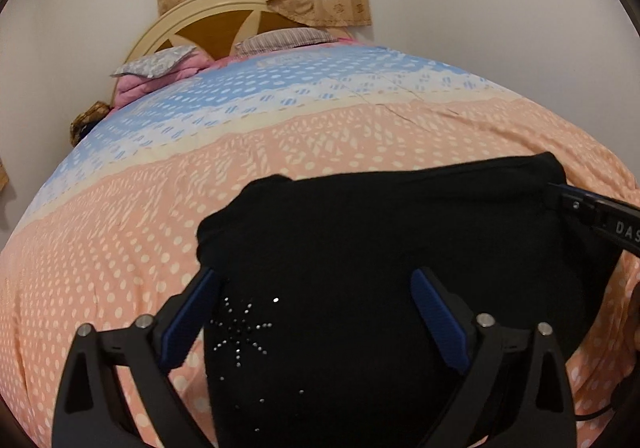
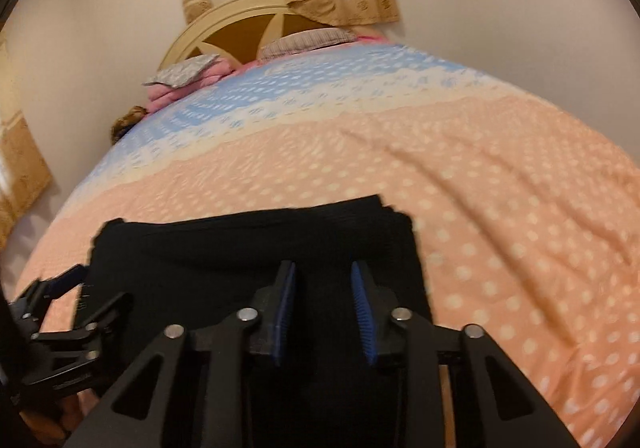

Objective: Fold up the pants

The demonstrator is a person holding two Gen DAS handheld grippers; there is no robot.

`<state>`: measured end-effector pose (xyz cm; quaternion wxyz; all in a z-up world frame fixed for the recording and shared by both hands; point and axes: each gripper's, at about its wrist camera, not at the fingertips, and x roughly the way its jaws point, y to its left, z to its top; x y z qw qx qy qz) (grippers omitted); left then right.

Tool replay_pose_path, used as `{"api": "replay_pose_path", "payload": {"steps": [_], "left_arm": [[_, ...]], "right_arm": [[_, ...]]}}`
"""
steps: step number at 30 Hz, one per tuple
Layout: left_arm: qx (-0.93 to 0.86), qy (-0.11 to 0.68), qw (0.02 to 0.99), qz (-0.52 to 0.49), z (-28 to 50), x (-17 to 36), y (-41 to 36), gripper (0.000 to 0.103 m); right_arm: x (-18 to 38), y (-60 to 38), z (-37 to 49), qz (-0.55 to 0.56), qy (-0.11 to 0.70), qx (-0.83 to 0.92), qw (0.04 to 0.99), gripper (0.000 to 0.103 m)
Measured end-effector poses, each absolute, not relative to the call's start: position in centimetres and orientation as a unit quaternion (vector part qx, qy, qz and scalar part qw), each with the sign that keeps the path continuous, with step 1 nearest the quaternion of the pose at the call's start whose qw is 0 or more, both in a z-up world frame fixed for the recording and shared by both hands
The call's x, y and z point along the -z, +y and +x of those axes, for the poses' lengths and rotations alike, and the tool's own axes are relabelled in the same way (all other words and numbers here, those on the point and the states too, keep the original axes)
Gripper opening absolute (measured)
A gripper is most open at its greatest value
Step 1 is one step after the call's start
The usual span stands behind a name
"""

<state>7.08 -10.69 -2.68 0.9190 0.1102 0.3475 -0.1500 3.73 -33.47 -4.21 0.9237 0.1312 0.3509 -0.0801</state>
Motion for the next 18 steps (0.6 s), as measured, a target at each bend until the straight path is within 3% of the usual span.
{"api": "replay_pose_path", "payload": {"steps": [9, 11, 16, 18], "left_arm": [[0.189, 0.390, 0.899, 0.064, 6.2, 1.3, -7.7, 0.103], [0.189, 0.371, 0.909, 0.035, 5.8, 0.1, -5.6, 0.103], [0.139, 0.370, 0.918, -0.030, 7.7, -0.1, -2.2, 0.103], [0.140, 0.391, 0.908, -0.056, 8.7, 0.9, -2.0, 0.103]], "right_arm": [[3.1, -33.7, 1.7, 0.170, 0.325, 0.054, 0.929, 0.033], [2.7, -33.9, 0.7, 0.189, 0.305, 0.051, 0.932, 0.038], [2.2, -34.7, -1.1, 0.192, 0.276, 0.080, 0.938, 0.068], [2.7, -35.7, -0.9, 0.215, 0.280, 0.085, 0.932, 0.069]]}}
